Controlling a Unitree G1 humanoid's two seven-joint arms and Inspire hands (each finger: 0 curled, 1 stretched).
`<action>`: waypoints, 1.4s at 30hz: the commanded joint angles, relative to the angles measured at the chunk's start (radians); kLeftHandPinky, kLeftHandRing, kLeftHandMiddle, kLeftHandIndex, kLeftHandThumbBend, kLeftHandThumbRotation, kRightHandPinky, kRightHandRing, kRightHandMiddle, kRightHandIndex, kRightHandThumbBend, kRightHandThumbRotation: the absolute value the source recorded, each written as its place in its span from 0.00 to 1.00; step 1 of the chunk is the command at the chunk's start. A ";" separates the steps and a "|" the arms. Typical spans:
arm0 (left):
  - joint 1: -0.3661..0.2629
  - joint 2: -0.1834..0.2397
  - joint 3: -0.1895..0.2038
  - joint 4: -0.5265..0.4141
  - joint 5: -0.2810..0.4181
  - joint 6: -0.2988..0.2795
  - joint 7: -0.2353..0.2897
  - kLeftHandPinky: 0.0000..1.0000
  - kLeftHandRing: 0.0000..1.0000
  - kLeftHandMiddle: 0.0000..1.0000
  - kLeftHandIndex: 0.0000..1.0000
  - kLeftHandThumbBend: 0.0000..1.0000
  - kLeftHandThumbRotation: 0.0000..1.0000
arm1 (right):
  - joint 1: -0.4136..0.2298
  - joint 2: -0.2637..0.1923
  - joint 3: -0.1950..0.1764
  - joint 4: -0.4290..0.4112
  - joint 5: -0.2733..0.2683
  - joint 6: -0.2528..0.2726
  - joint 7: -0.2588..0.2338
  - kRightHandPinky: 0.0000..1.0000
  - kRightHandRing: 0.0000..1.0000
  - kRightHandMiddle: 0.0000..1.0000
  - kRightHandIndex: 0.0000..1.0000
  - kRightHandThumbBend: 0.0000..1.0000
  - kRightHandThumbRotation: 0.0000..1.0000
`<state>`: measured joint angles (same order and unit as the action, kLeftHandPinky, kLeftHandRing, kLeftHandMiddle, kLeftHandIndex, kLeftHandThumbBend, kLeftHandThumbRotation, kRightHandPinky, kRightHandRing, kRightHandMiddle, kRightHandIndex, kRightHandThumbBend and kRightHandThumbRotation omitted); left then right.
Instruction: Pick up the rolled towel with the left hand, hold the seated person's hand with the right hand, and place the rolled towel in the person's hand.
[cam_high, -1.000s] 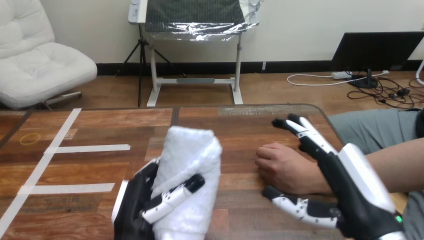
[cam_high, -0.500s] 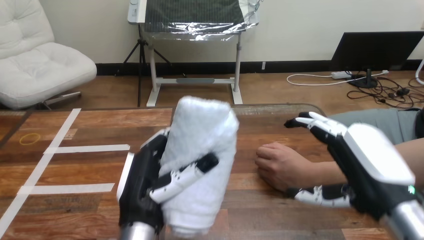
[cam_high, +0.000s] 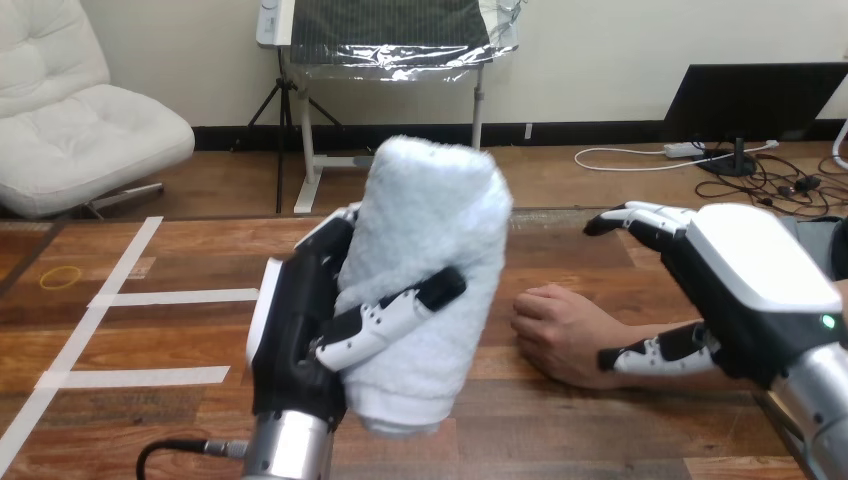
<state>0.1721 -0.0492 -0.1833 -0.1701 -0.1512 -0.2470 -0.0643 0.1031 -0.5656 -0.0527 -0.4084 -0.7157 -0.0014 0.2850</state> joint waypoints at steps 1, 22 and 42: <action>-0.057 -0.025 0.009 -0.049 -0.001 -0.013 0.001 0.41 0.39 0.42 0.51 0.60 0.03 | -0.077 -0.046 0.008 0.061 -0.022 0.019 0.028 0.76 0.86 0.87 0.81 0.88 0.00; -0.068 -0.017 0.026 -0.046 -0.005 -0.008 -0.009 0.42 0.40 0.42 0.51 0.60 0.01 | -0.204 -0.134 0.098 0.239 -0.111 0.074 0.163 0.83 0.90 0.89 0.84 0.82 0.05; -0.059 -0.011 0.043 -0.051 -0.014 0.003 -0.028 0.40 0.40 0.42 0.52 0.60 0.01 | -0.323 -0.164 0.192 0.399 -0.168 0.105 0.276 0.89 0.93 0.92 0.87 0.78 0.16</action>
<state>0.1707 -0.0487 -0.1487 -0.1723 -0.1529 -0.2436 -0.0886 -0.1167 -0.6898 0.1260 -0.0337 -0.8641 0.0913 0.5564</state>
